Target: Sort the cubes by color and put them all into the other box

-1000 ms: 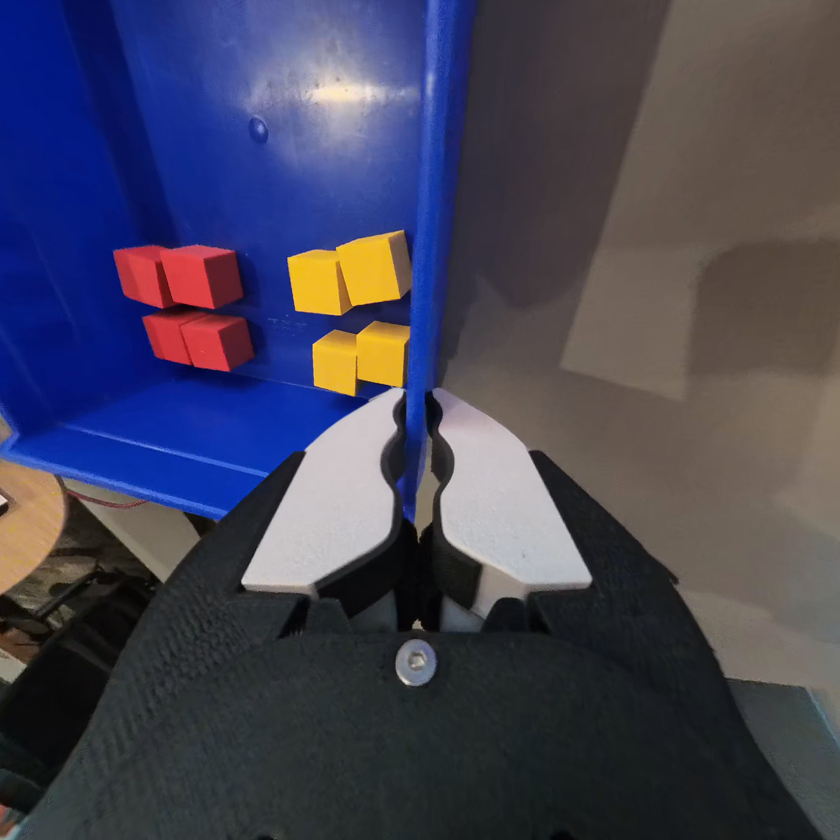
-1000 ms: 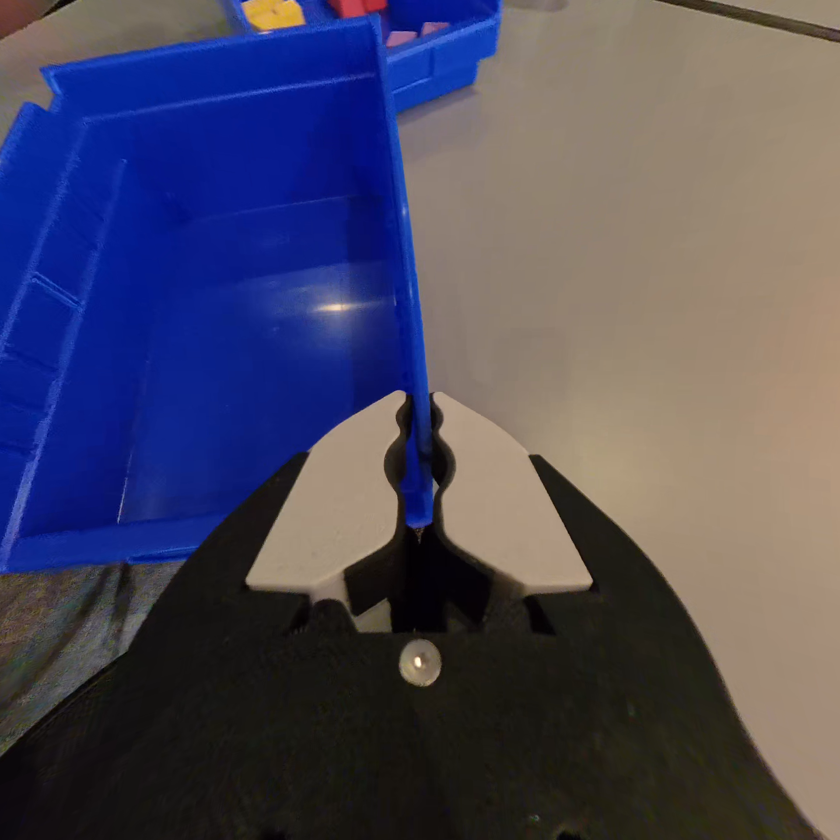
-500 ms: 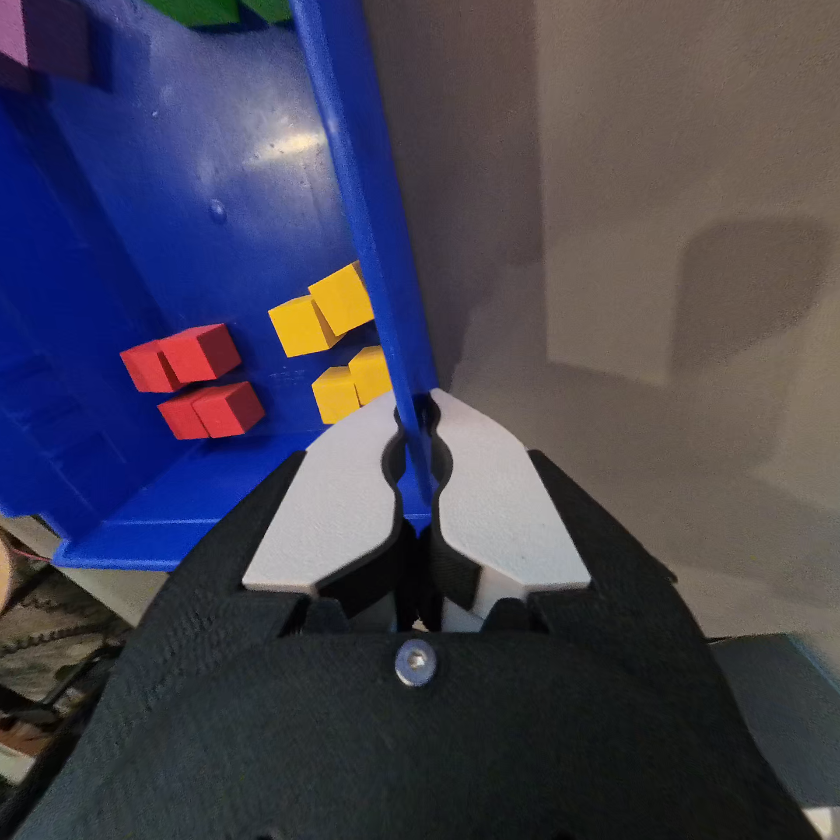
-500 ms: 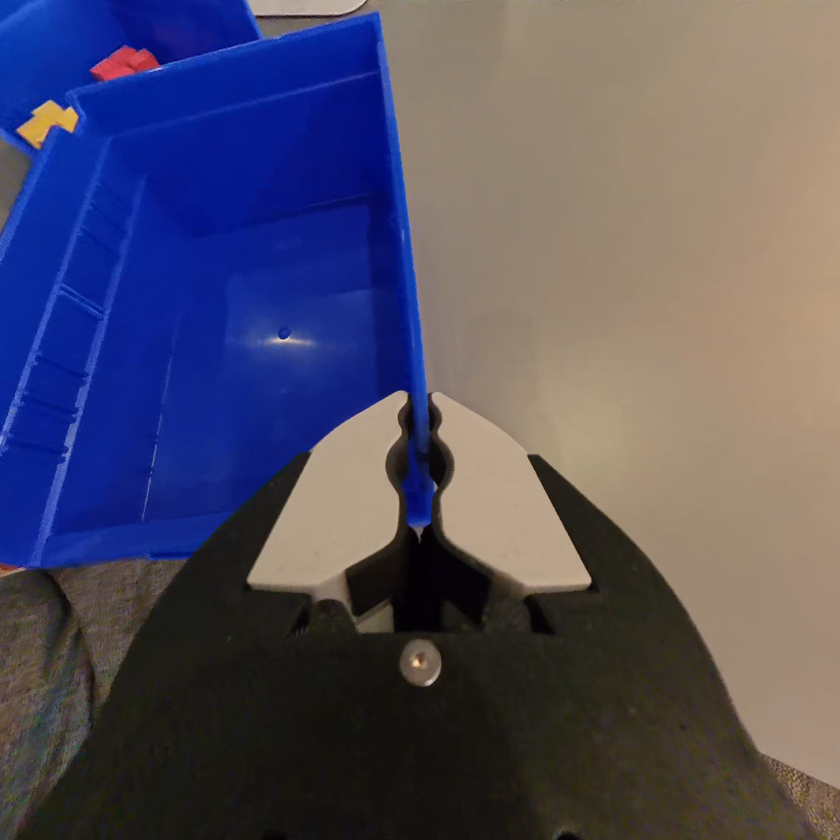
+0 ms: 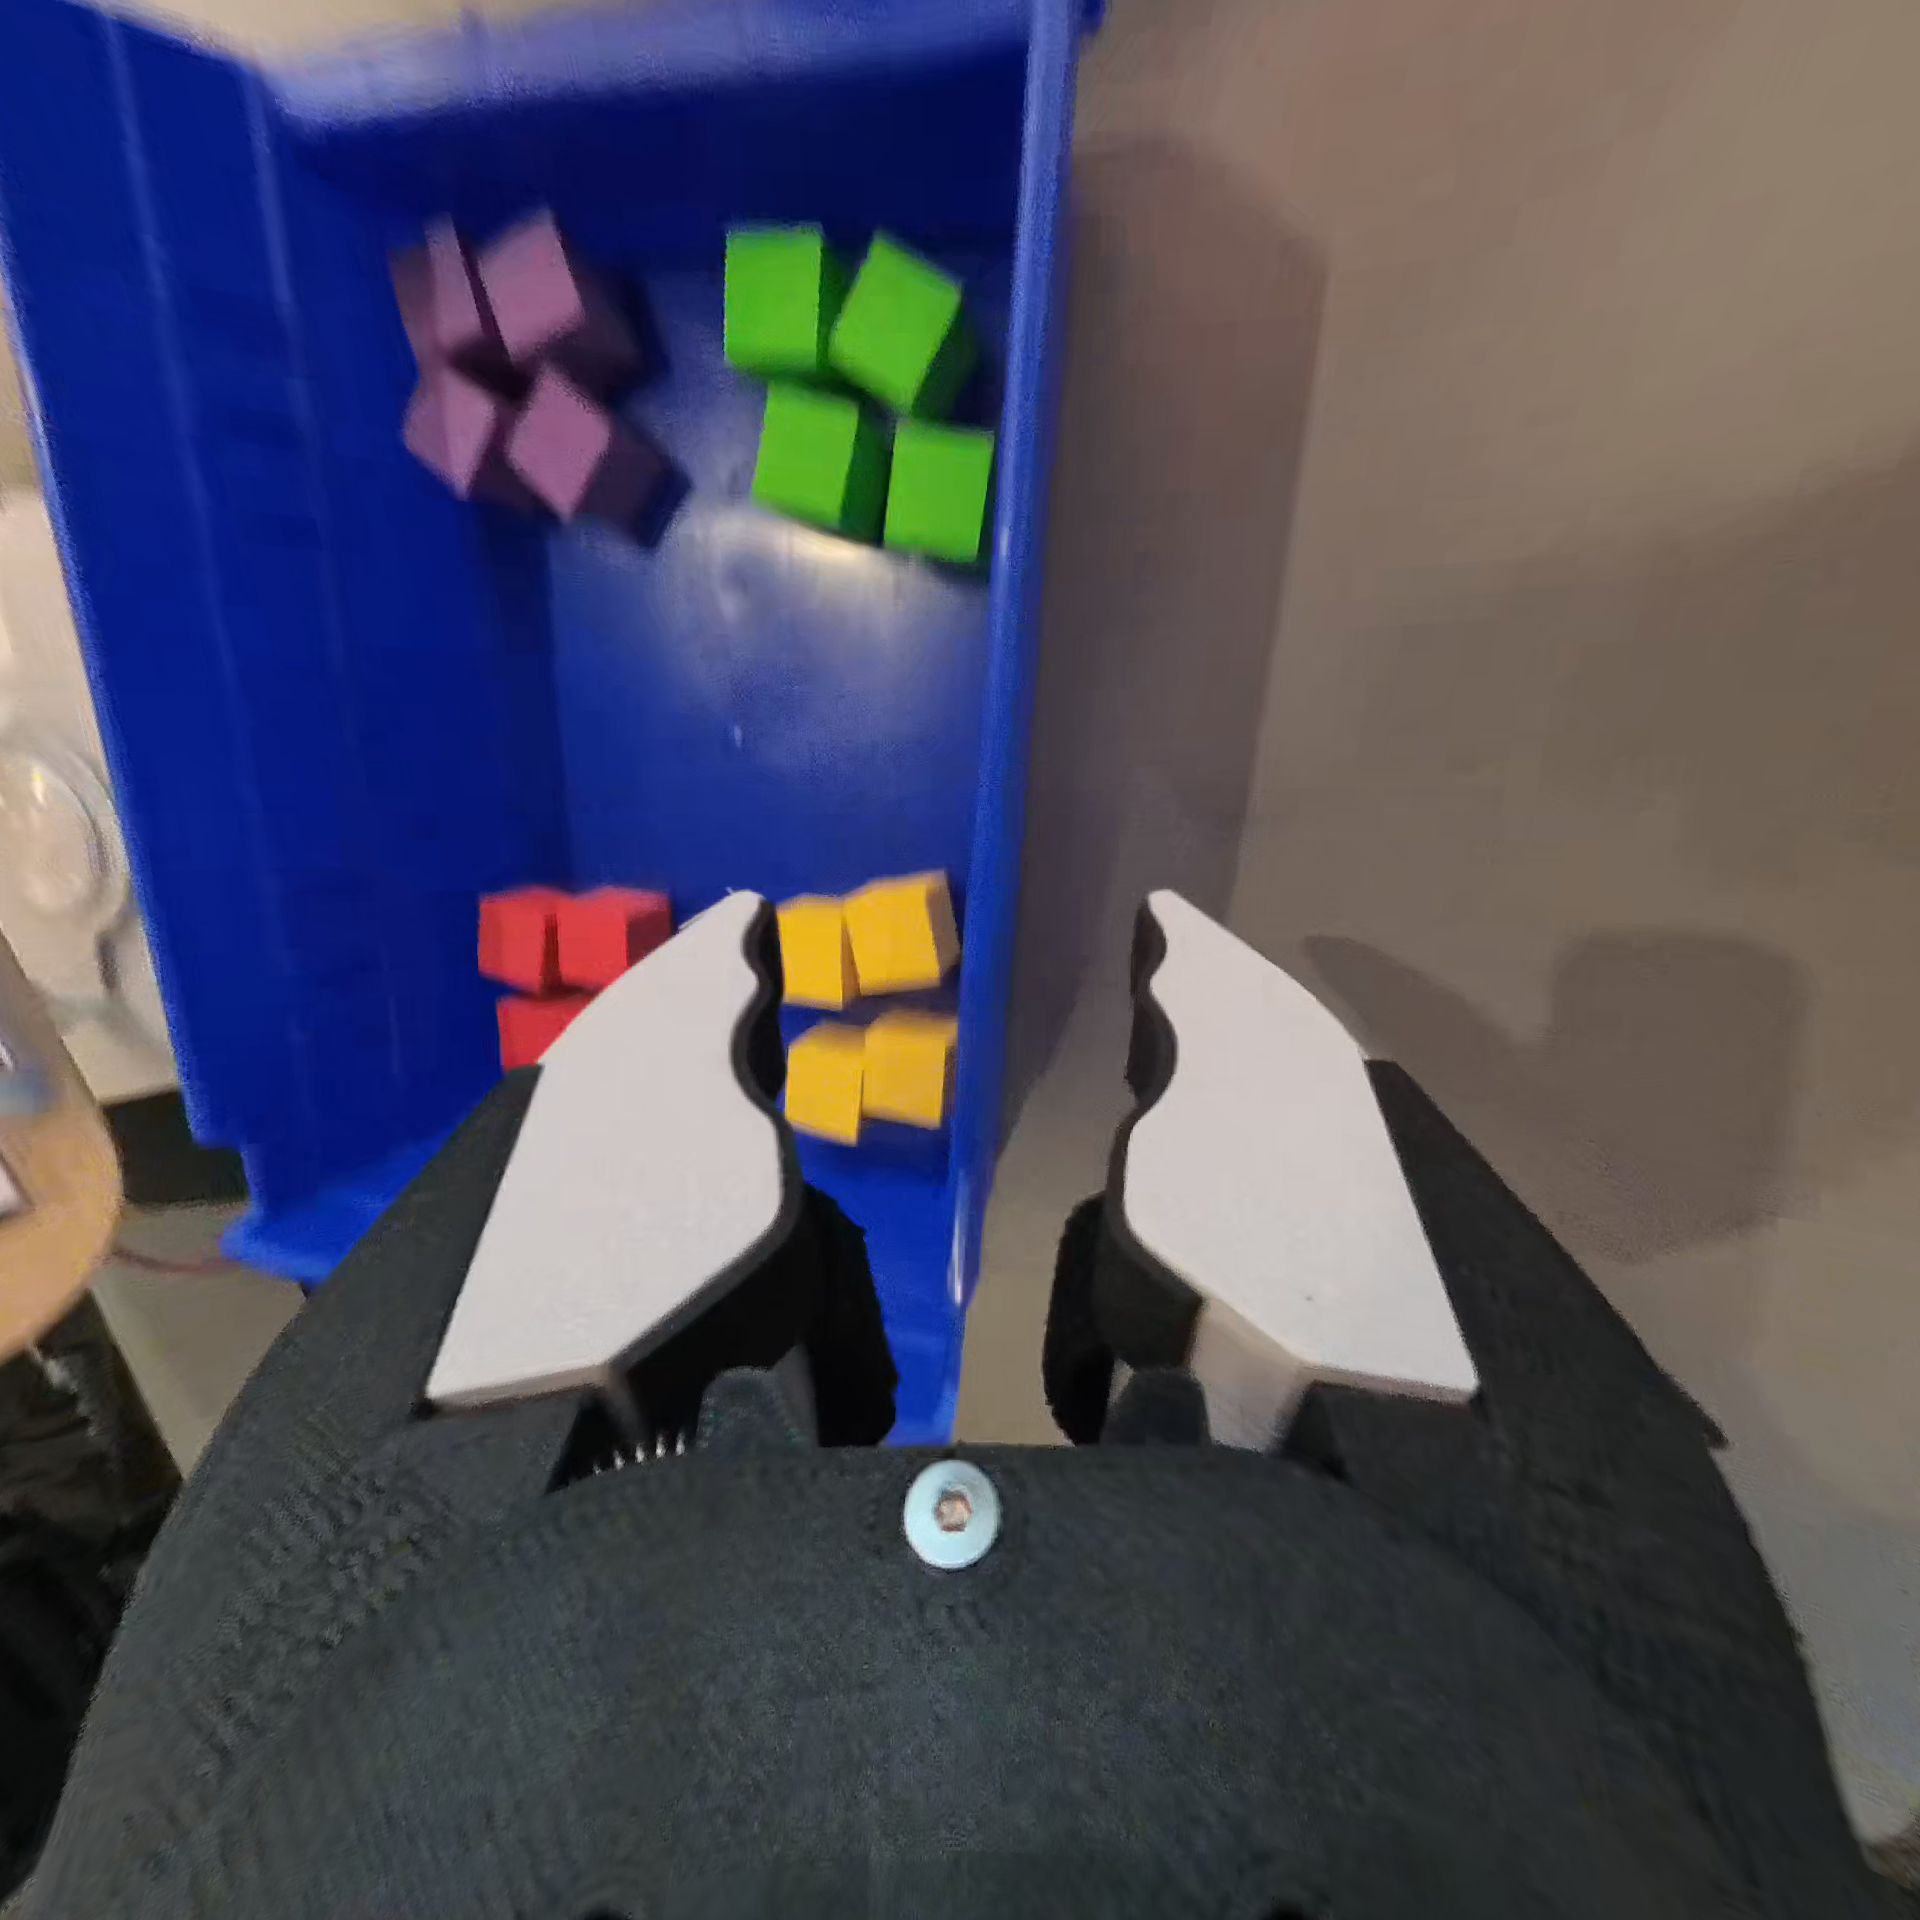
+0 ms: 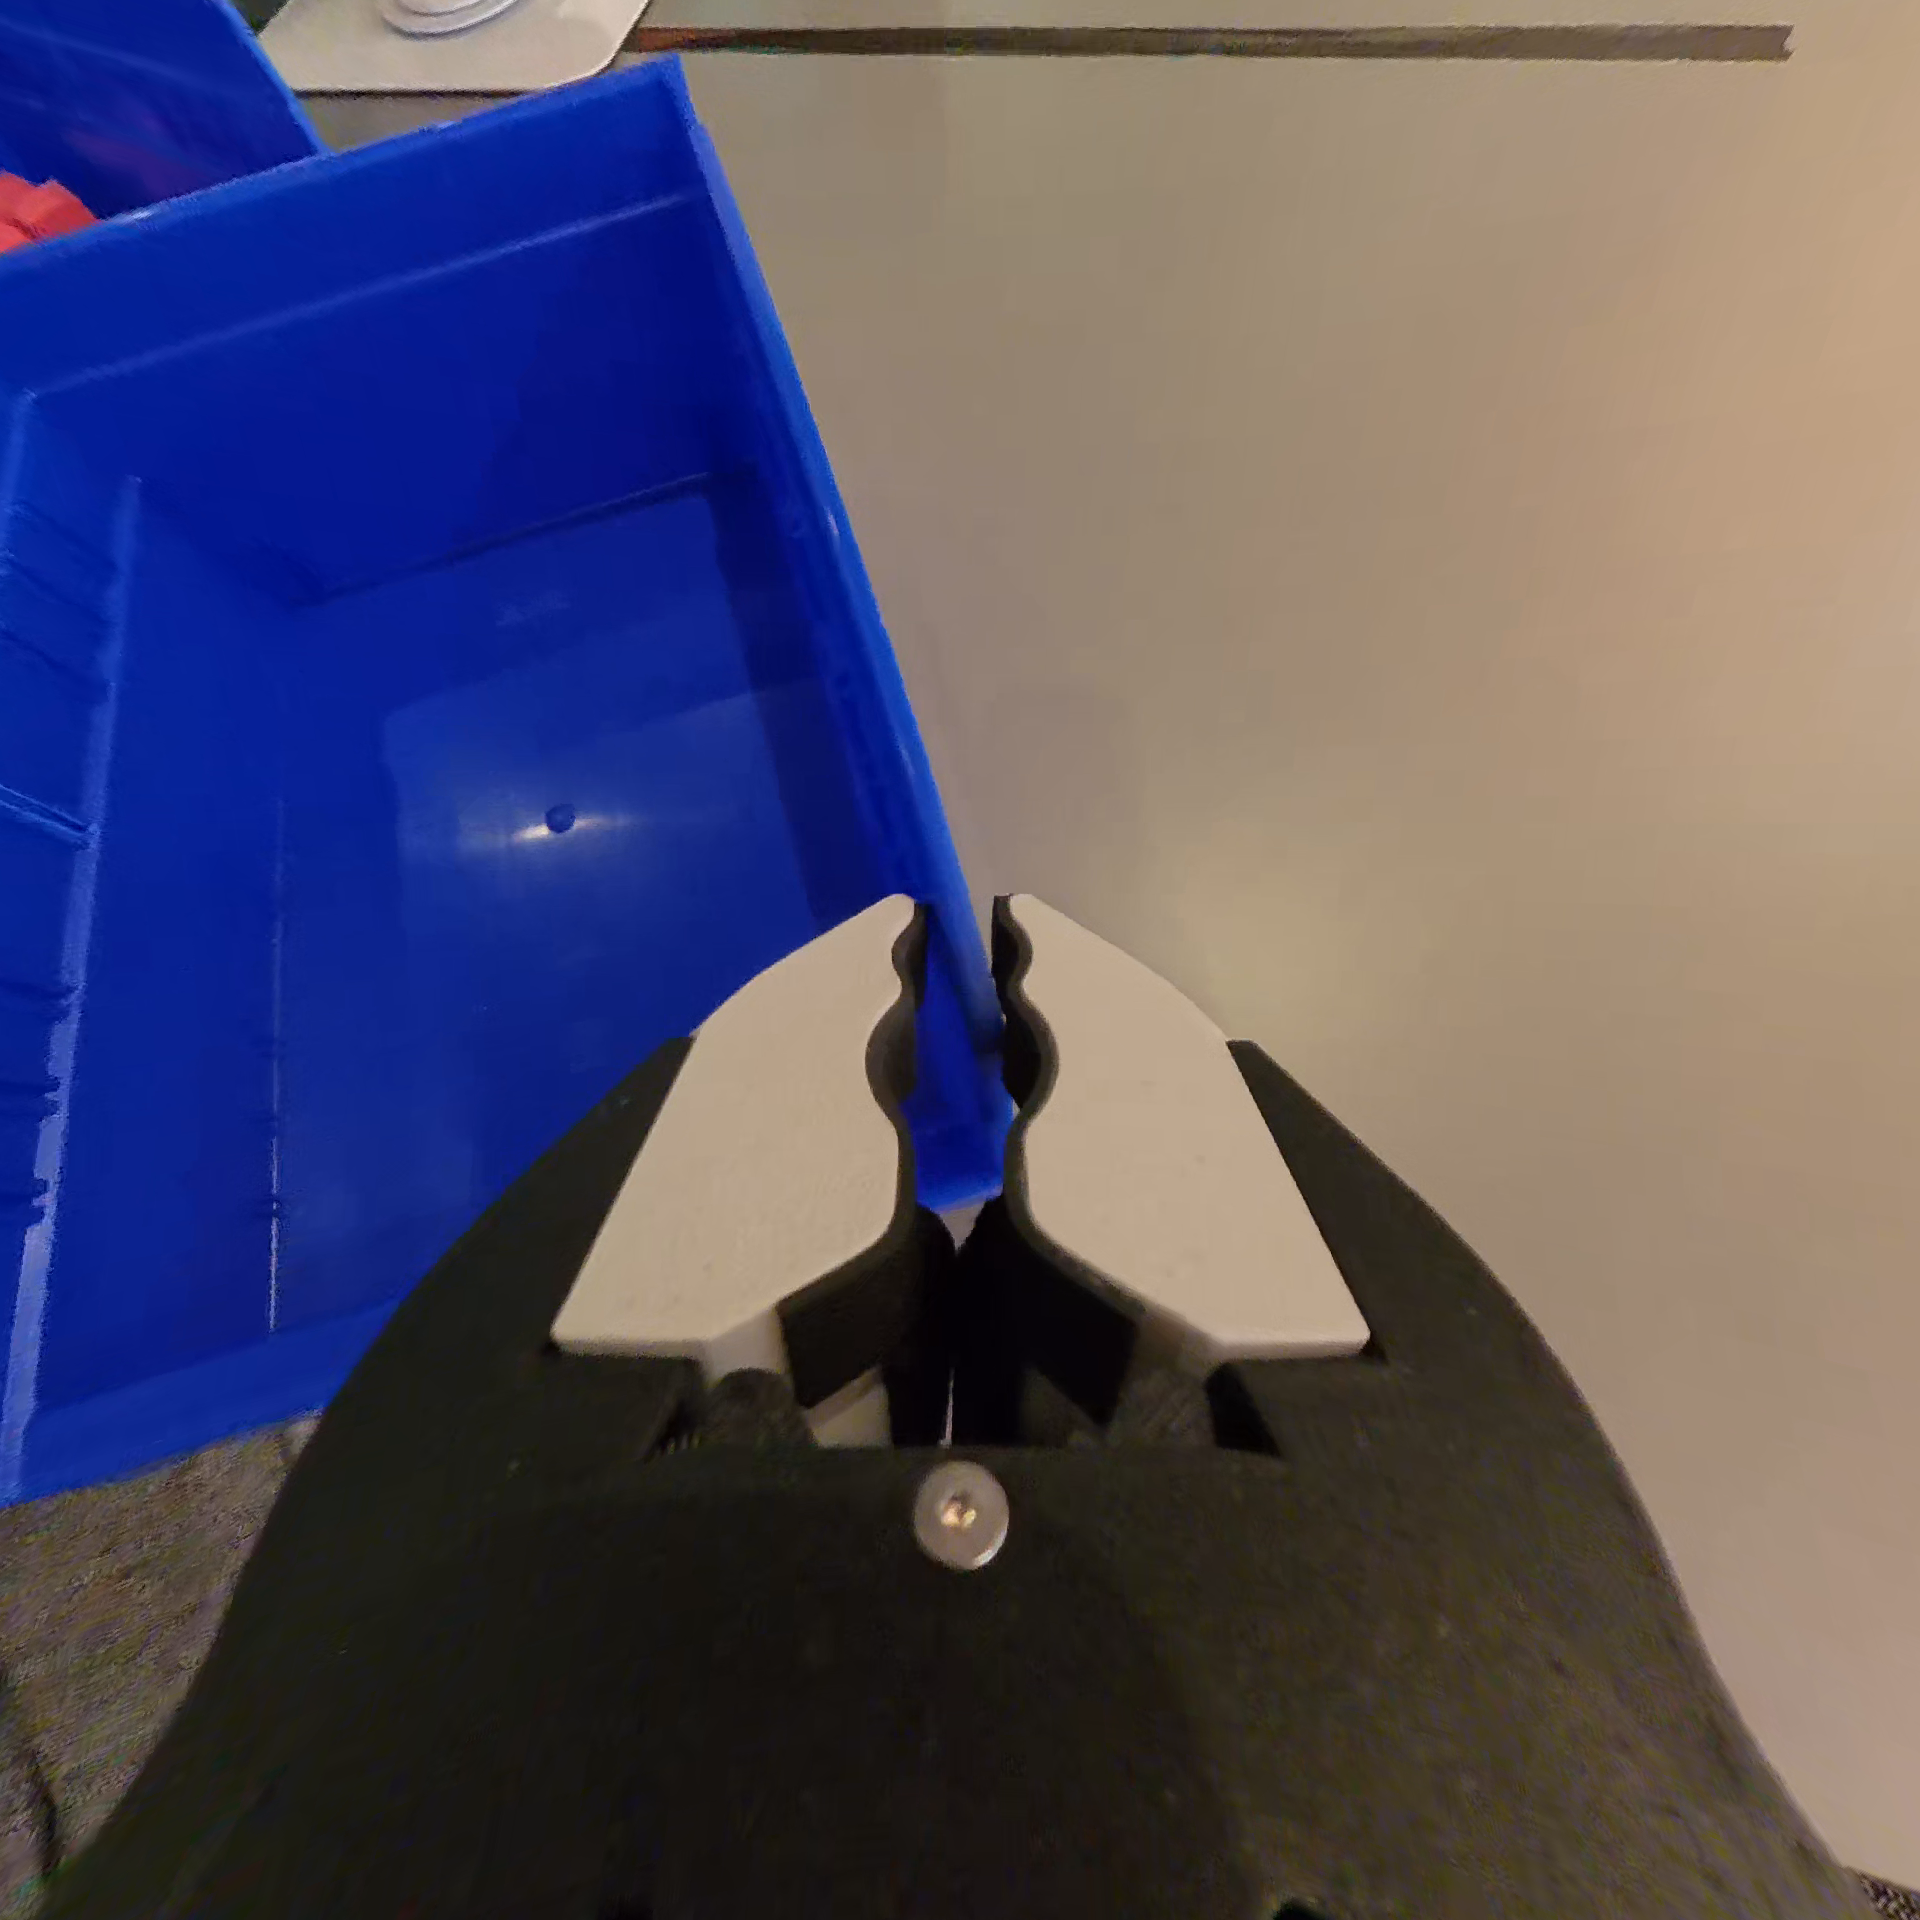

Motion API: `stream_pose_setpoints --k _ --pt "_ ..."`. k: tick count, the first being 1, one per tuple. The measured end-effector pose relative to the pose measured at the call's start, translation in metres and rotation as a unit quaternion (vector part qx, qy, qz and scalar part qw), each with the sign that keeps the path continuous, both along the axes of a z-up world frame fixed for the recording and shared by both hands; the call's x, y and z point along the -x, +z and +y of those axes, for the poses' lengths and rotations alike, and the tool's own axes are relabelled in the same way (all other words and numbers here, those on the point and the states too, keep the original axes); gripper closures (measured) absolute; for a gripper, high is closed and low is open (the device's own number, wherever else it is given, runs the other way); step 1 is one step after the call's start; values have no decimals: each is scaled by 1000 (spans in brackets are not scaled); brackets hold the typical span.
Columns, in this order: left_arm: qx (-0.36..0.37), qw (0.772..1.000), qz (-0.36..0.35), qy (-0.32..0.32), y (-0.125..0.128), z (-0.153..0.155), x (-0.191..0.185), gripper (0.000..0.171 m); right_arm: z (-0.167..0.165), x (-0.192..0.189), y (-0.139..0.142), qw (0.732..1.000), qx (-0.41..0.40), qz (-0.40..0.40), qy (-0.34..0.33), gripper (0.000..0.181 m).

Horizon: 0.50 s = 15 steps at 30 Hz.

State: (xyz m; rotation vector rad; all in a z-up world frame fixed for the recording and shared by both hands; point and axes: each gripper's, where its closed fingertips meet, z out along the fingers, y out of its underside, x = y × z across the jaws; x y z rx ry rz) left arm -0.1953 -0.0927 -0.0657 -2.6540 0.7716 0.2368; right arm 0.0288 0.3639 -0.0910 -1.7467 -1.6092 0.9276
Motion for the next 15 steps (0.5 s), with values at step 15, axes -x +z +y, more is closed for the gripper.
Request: stream_pose_setpoints --k 15 --pt "57 995 -22 -79 -36 109 -70 163 13 29 0 1000 -21 -4 -2 168"
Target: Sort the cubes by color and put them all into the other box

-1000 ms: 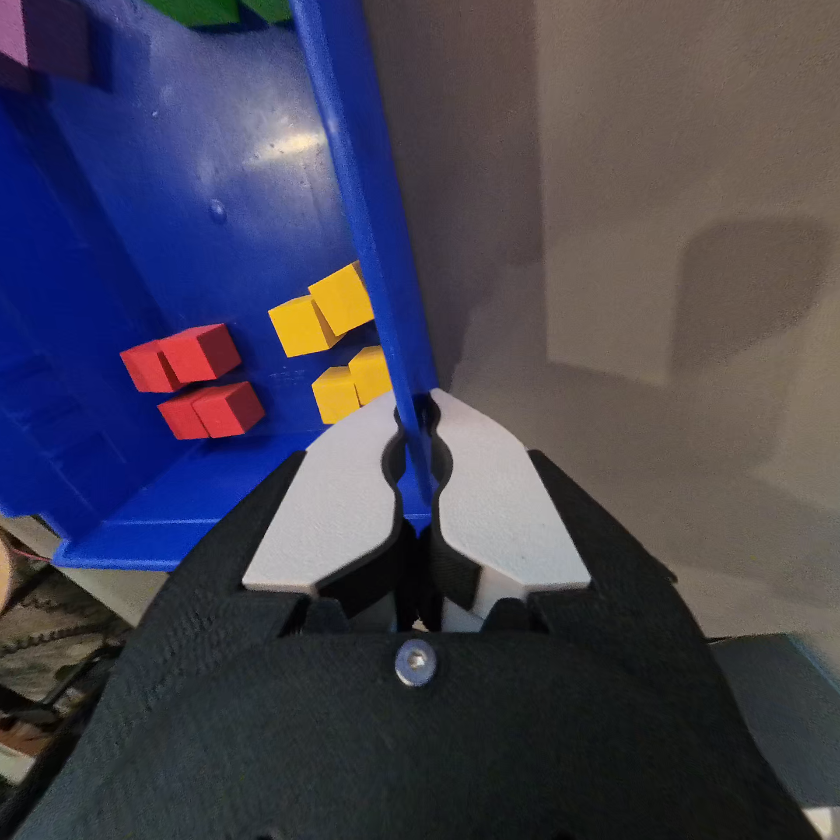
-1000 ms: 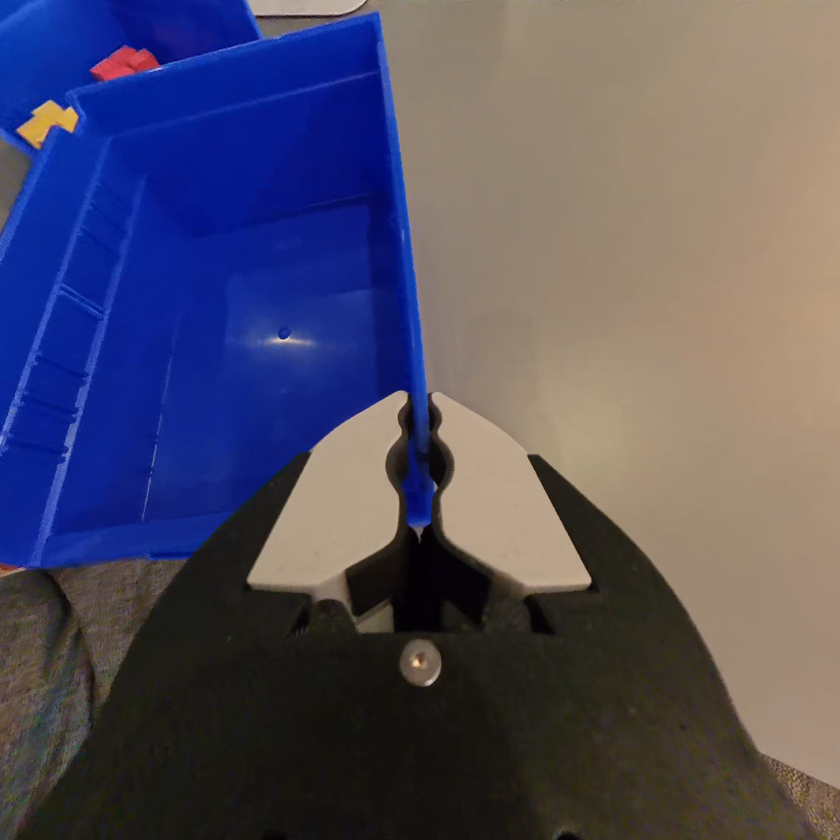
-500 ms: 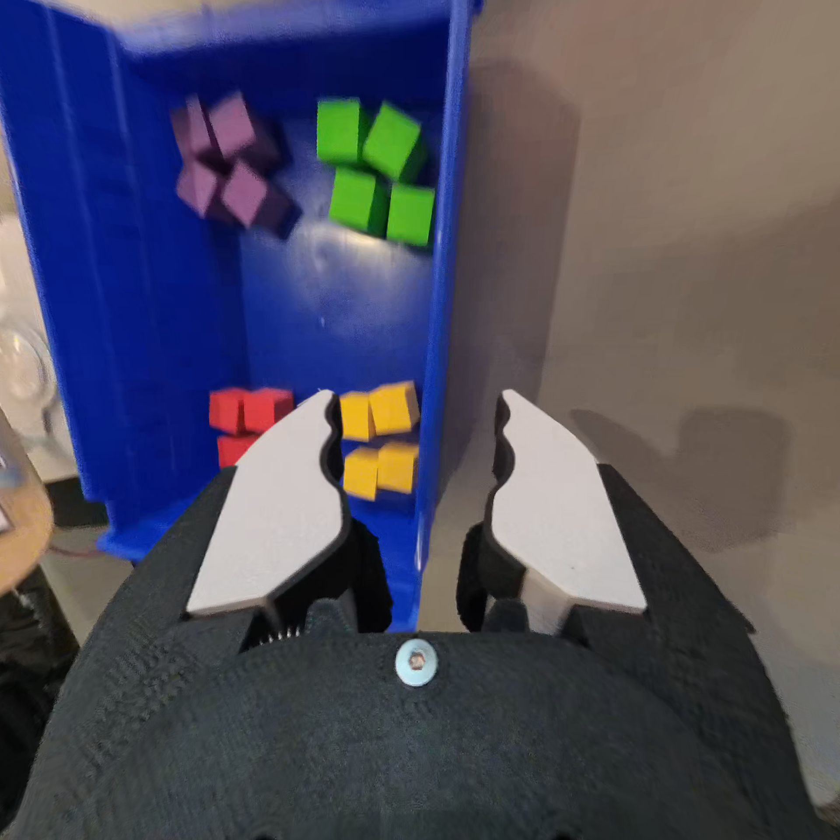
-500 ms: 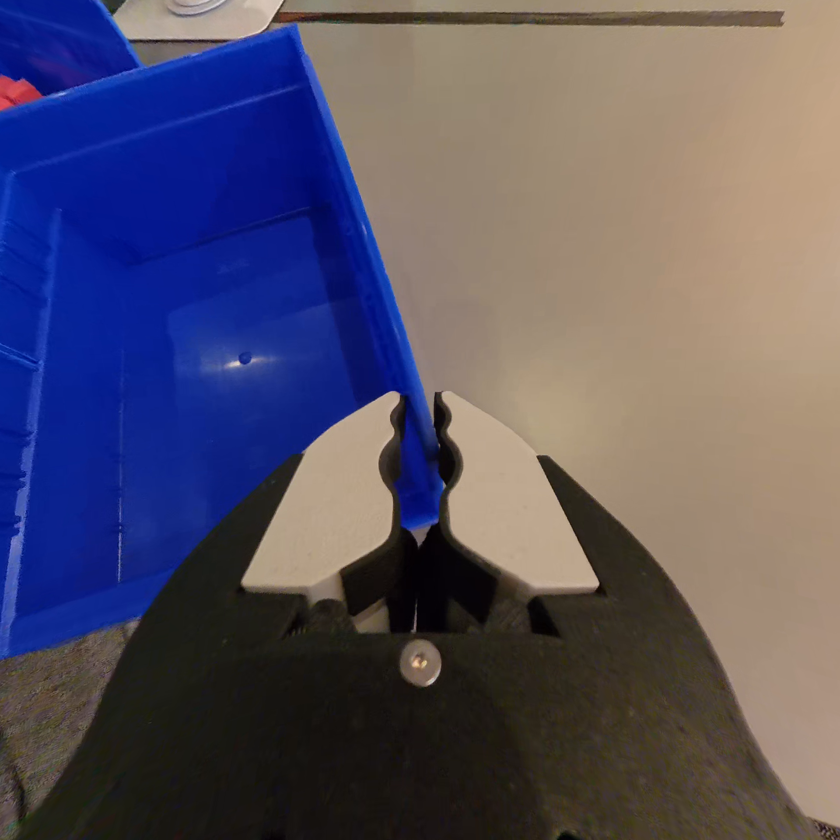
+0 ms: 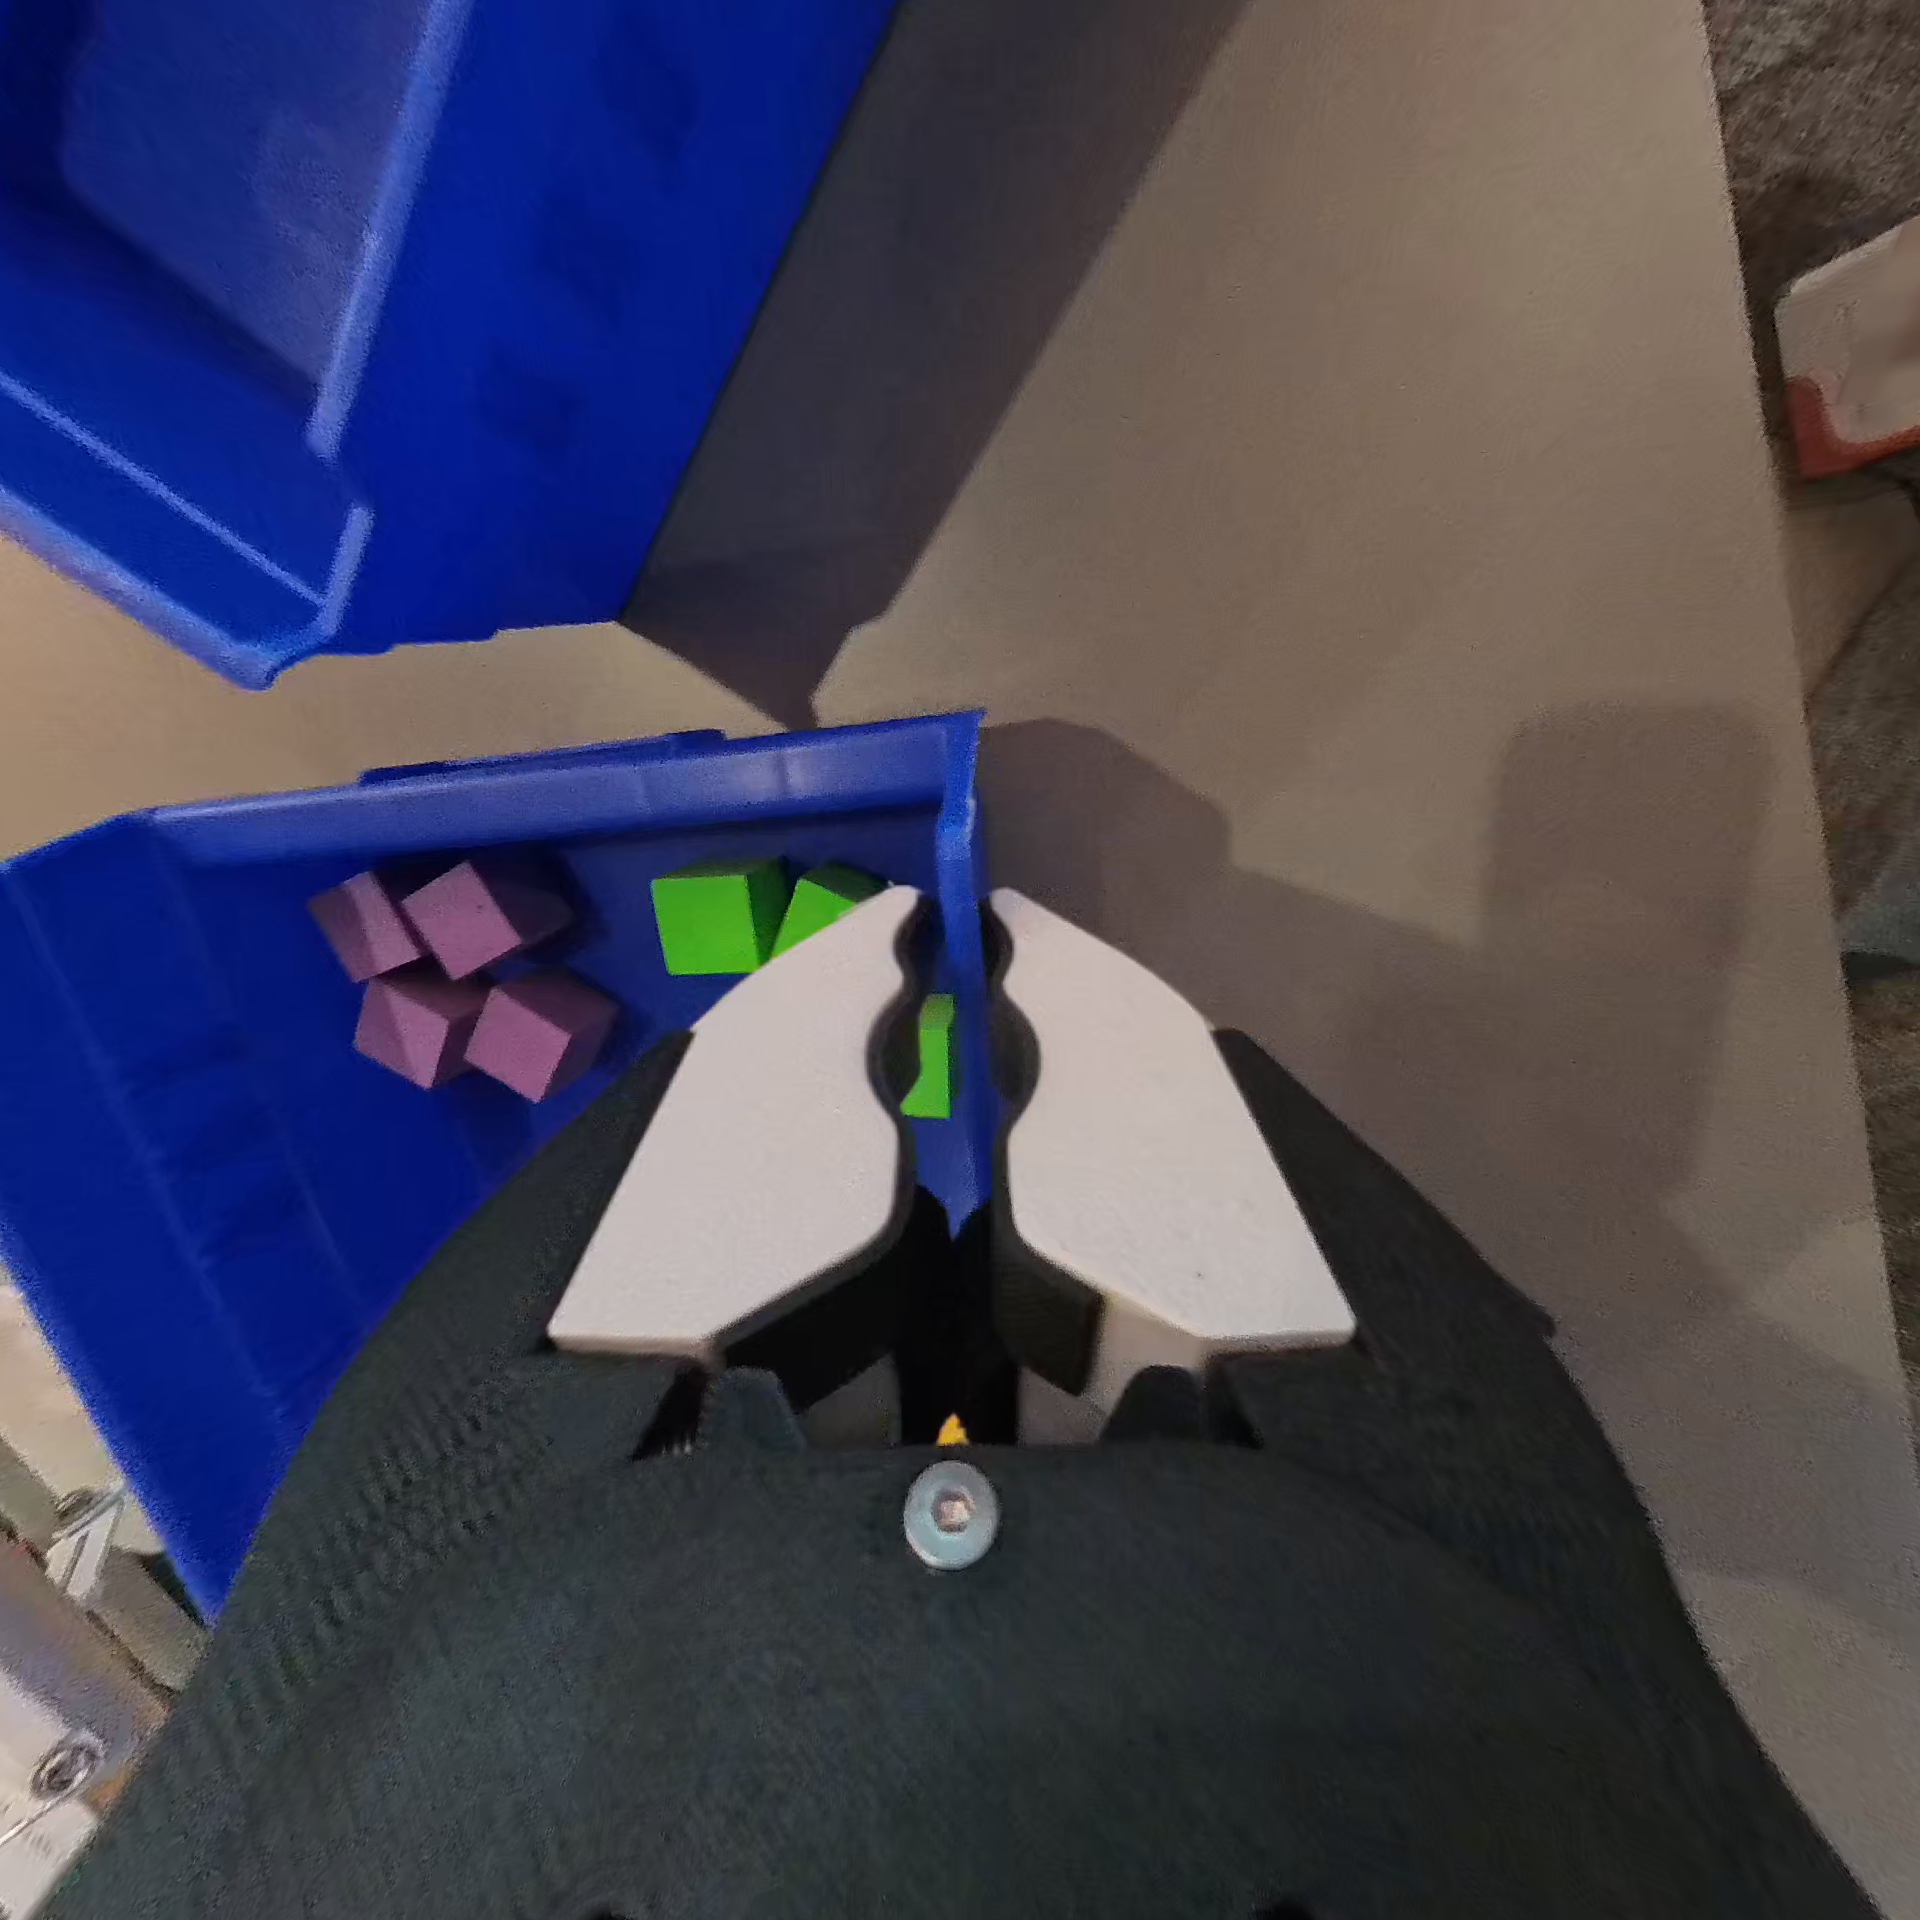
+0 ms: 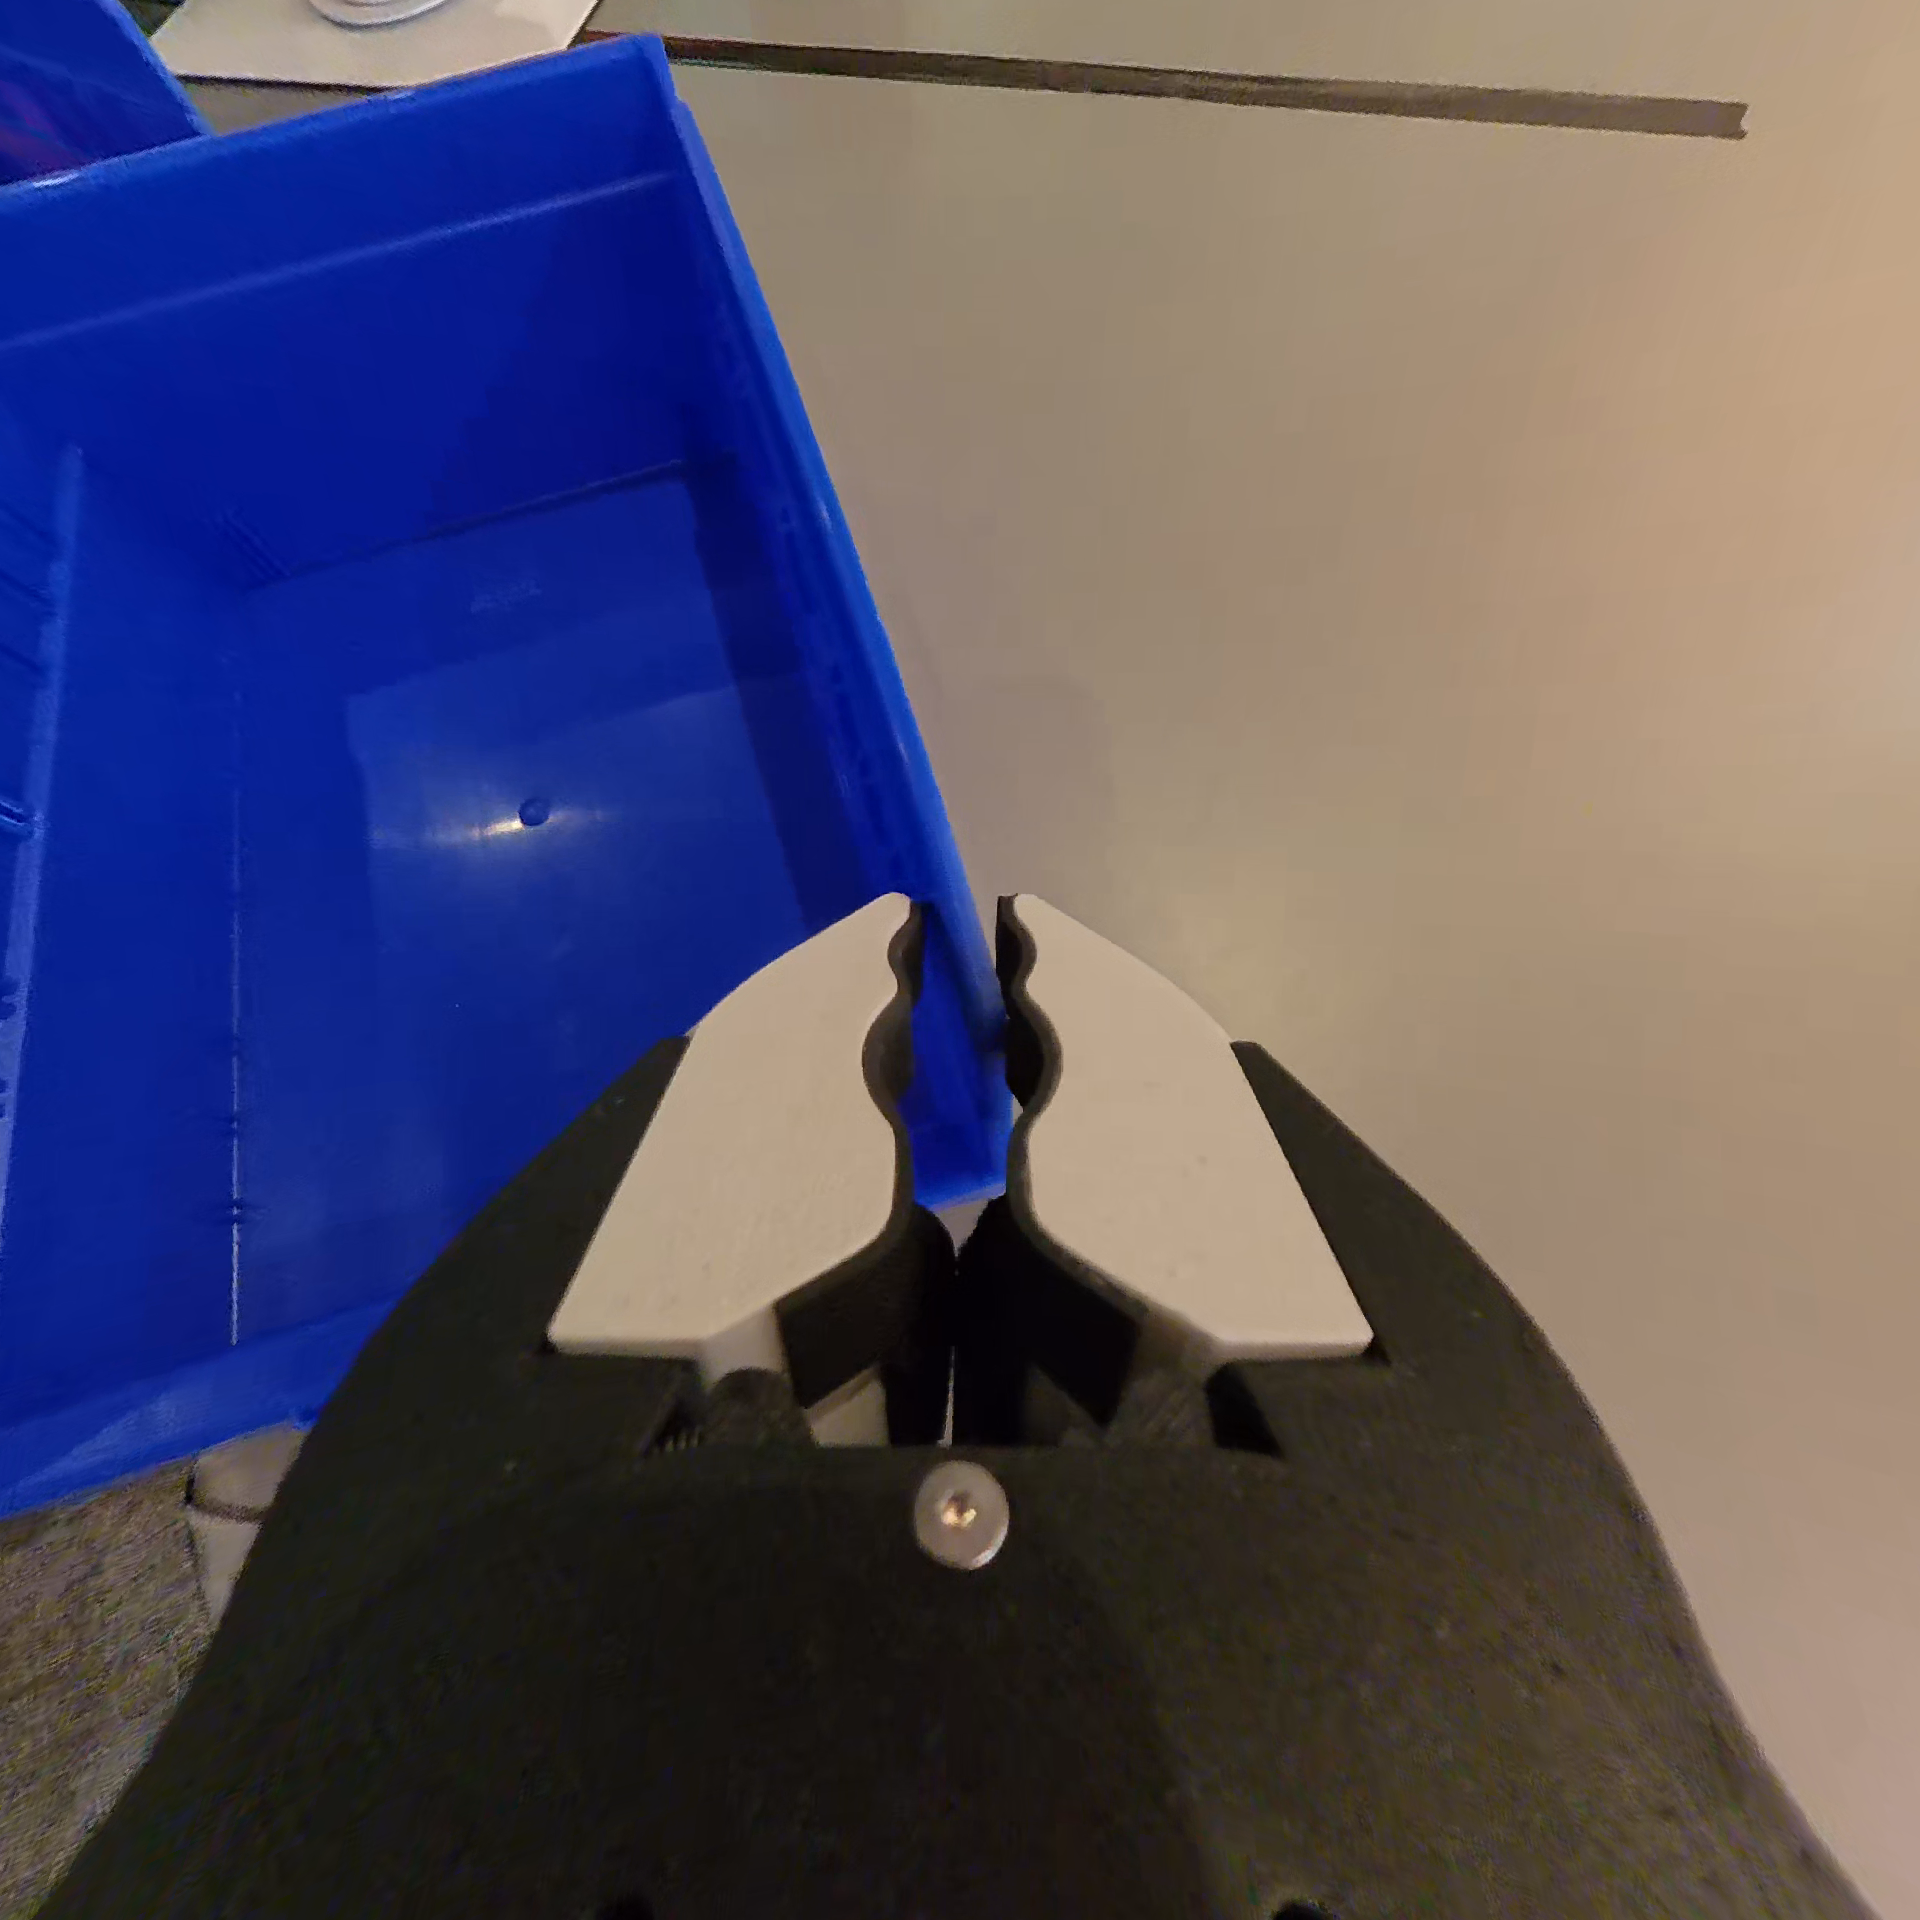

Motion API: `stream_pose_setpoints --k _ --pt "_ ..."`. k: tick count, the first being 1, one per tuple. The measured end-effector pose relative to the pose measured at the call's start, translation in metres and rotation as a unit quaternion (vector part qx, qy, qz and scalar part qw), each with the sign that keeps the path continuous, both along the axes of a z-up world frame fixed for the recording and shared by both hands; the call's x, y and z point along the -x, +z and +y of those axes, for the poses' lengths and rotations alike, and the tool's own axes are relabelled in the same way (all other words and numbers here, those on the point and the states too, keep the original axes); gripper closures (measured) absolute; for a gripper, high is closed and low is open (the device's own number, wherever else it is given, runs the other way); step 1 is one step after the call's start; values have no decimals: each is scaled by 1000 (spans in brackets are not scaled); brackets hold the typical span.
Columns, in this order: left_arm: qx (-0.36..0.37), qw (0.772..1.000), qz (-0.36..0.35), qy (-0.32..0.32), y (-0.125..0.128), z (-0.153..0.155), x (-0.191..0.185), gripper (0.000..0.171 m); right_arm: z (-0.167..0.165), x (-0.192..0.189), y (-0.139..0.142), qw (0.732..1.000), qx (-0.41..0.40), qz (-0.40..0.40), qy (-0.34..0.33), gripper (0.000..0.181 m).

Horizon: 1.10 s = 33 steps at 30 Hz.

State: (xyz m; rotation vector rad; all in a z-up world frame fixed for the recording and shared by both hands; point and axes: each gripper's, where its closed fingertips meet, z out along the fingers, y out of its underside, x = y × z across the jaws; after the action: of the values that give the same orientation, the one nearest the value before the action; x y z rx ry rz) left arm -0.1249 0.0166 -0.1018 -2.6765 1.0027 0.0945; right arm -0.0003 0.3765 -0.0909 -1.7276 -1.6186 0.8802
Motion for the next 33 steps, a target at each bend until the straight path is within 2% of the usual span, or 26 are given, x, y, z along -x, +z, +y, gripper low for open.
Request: stream_pose_setpoints --k 2,5,9,12,19,23,26,29,33 --pt "-2 1000 -2 -3 -2 -1 -1 167 1 2 0 1000 -3 -3 2 168" --pt "-4 999 -14 -42 -2 -18 -8 168 2 4 0 1000 -4 -7 3 168" --pt "20 994 -42 -98 -1 -62 -22 168 6 7 0 1000 -5 -9 -1 167" --pt "44 991 -63 -108 -1 -100 -27 165 9 9 0 1000 -3 -9 -12 167" --pt "74 994 -50 -68 0 -180 -14 159 2 3 1 999 6 4 -48 166" --pt "73 997 -26 -29 1 -213 6 155 -11 -5 3 995 1 26 -93 164" --pt "59 998 -12 -8 1 -224 18 151 -22 -13 8 992 -22 44 -120 164" --pt "59 998 2 12 2 -232 27 146 -30 -17 25 989 -40 83 -119 146" --pt "36 998 11 52 9 -233 32 120 -40 -26 52 986 -114 105 -57 131"
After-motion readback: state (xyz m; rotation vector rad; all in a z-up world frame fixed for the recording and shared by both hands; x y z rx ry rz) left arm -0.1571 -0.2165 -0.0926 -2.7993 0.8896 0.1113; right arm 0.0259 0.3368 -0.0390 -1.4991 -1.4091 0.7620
